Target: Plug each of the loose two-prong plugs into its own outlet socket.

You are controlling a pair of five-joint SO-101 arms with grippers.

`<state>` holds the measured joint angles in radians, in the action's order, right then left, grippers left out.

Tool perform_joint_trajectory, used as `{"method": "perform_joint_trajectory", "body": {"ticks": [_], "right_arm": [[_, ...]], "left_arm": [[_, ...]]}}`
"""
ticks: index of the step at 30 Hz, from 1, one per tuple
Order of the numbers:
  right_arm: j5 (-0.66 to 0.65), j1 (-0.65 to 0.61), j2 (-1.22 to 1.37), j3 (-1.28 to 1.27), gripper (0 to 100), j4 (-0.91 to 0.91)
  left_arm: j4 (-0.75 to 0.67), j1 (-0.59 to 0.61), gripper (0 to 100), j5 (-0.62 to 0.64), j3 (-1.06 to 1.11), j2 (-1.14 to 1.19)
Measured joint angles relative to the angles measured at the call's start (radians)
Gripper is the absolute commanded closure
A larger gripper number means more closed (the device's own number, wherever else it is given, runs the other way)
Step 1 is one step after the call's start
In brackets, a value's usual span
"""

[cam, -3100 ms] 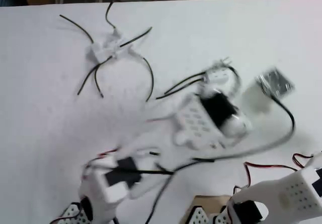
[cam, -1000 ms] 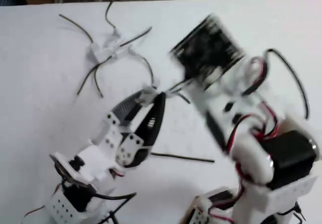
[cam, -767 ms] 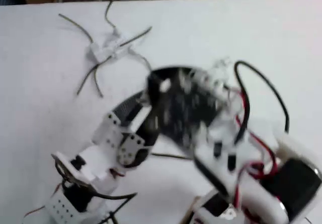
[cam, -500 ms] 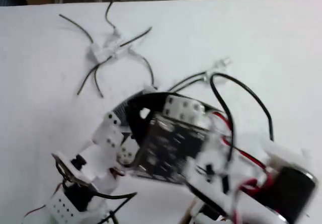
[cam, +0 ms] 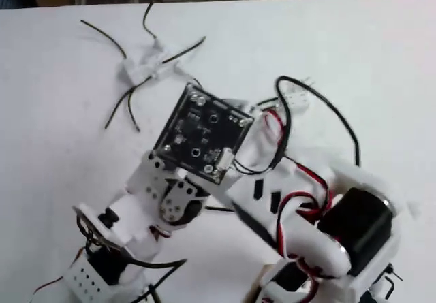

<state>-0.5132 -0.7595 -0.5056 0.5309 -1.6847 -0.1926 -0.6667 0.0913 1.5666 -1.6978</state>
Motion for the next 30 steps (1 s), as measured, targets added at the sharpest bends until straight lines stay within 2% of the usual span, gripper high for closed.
{"method": "perform_joint_trajectory", "body": {"ticks": [8, 10, 14, 22, 27, 30], "right_arm": [[-0.061, 0.167, 0.002, 0.0, 97.9, -0.02], [-0.068, 0.176, 0.002, 0.002, 97.9, -0.02], [-0.071, 0.157, 0.0, 0.063, 97.9, -0.008], [-0.048, -0.109, -0.003, 0.17, 97.9, -0.006], [-0.015, -0.118, 0.064, 0.138, 97.9, -0.006], [-0.017, -0.044, 0.109, 0.089, 97.9, 0.025]], "left_arm": [[0.002, 0.089, 98, 0.006, 0.0, 0.0], [0.0, 0.091, 98, 0.005, 0.0, -0.003], [0.0, 0.091, 98, 0.005, 0.0, 0.0], [0.0, 0.091, 98, 0.005, 0.0, 0.0], [0.0, 0.091, 98, 0.005, 0.0, 0.0], [0.0, 0.091, 98, 0.005, 0.0, 0.0]]}}
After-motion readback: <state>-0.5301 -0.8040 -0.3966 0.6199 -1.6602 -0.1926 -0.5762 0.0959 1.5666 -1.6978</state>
